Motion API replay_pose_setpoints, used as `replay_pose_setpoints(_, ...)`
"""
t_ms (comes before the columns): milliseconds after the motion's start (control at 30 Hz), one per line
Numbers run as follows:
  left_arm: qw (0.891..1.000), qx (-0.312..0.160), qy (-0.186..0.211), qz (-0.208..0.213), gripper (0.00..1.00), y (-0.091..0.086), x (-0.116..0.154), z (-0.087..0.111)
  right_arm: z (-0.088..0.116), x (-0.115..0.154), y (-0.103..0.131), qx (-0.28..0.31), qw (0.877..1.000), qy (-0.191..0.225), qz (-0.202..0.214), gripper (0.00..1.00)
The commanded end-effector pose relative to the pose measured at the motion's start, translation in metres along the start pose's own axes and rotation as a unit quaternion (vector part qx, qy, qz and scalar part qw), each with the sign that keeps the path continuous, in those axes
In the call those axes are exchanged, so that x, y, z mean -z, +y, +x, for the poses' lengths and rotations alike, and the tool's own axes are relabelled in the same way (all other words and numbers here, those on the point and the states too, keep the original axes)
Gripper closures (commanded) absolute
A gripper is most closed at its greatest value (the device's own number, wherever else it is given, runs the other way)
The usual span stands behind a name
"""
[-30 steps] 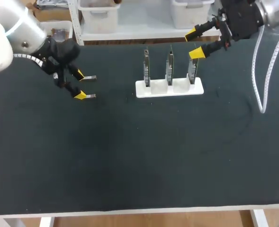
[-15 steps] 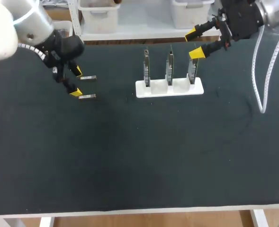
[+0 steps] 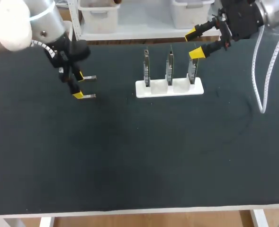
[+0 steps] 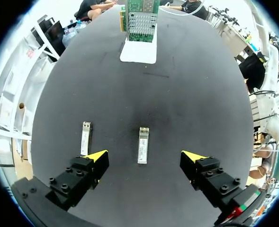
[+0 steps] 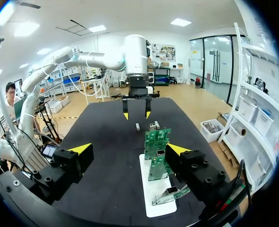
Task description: Pick up the optical module with the left hand, and insert it into the network port with the right hand.
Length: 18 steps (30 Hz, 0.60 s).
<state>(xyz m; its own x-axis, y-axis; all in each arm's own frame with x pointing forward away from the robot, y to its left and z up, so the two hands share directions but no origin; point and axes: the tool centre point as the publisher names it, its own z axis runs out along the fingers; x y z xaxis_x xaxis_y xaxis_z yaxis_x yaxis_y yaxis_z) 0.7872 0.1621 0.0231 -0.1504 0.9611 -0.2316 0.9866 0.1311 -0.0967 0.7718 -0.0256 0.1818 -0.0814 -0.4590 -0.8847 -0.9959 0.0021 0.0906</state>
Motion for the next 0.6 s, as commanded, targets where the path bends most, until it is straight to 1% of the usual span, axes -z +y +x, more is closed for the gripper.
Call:
replay_pose_setpoints(33, 1.0, 0.003, -0.004, 0.005, 0.0, -0.001, -0.003, 0.001, 0.0, 0.0, 0.002, 0.0, 1.0, 0.0, 0.002, 0.0)
replay_pose_setpoints(400, 1.0, 0.019, -0.004, 0.004, 0.0, -0.016, -0.007, 0.001, 0.0, 0.0, 0.002, 0.0, 1.0, 0.0, 0.002, 0.0)
replay_pose_setpoints(600, 1.0, 0.02, -0.007, 0.008, 0.0, -0.018, -0.013, -0.002, 0.0, 0.0, 0.002, 0.0, 1.0, 0.0, 0.002, 0.0)
